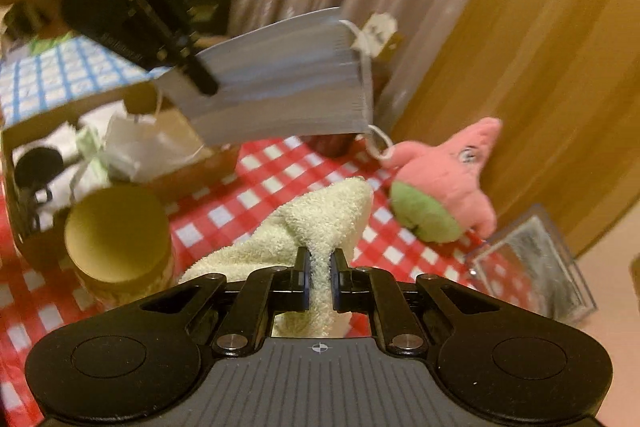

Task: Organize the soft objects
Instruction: 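Carry the mask and cream towel up and over to the cardboard tray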

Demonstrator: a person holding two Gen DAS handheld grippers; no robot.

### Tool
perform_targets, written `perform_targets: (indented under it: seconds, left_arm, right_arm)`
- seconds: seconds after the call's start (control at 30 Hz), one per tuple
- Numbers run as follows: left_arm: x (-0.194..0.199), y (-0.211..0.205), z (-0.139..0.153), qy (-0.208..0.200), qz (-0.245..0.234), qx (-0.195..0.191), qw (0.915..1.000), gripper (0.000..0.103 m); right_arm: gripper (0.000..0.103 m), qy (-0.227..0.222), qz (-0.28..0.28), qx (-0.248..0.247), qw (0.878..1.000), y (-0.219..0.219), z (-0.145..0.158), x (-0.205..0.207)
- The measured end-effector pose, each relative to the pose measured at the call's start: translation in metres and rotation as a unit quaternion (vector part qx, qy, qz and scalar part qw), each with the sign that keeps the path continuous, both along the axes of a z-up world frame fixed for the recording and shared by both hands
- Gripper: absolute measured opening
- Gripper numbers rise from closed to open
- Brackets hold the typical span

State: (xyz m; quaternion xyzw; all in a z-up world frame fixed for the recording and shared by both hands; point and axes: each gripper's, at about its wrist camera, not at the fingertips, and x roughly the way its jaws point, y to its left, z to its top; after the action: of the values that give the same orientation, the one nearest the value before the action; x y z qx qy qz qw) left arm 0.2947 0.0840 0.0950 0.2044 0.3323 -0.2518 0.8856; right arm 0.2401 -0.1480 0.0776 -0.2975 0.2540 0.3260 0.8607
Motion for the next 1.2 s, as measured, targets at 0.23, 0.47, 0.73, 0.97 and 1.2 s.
perform_targets:
  seconds: [0.23,0.47,0.73,0.97,1.2]
  left_arm:
    - [-0.041,-0.01,0.031,-0.015,0.024,-0.038,0.9989,0.001]
    - [-0.097,-0.006,0.051,-0.004,0.082,-0.102,0.9914,0.001]
    - [-0.168,-0.003,0.05,0.003,0.137,-0.136,0.9812,0.001]
    - [-0.225,0.005,0.047,0.004,0.189,-0.183,0.9648,0.001]
    - [-0.265,0.008,0.044,-0.005,0.229,-0.187,0.9553,0.001]
  right_arm:
    - [0.009,-0.01,-0.037,0.039,0.999,-0.028,0.032,-0.045]
    - [0.009,0.0,-0.065,0.081,0.995,-0.056,0.047,-0.09]
    - [0.009,0.015,-0.09,0.126,0.988,-0.07,0.046,-0.139]
    - [0.009,0.024,-0.097,0.163,0.981,-0.067,0.041,-0.187]
    - [0.009,0.045,-0.097,0.202,0.974,-0.053,0.04,-0.219]
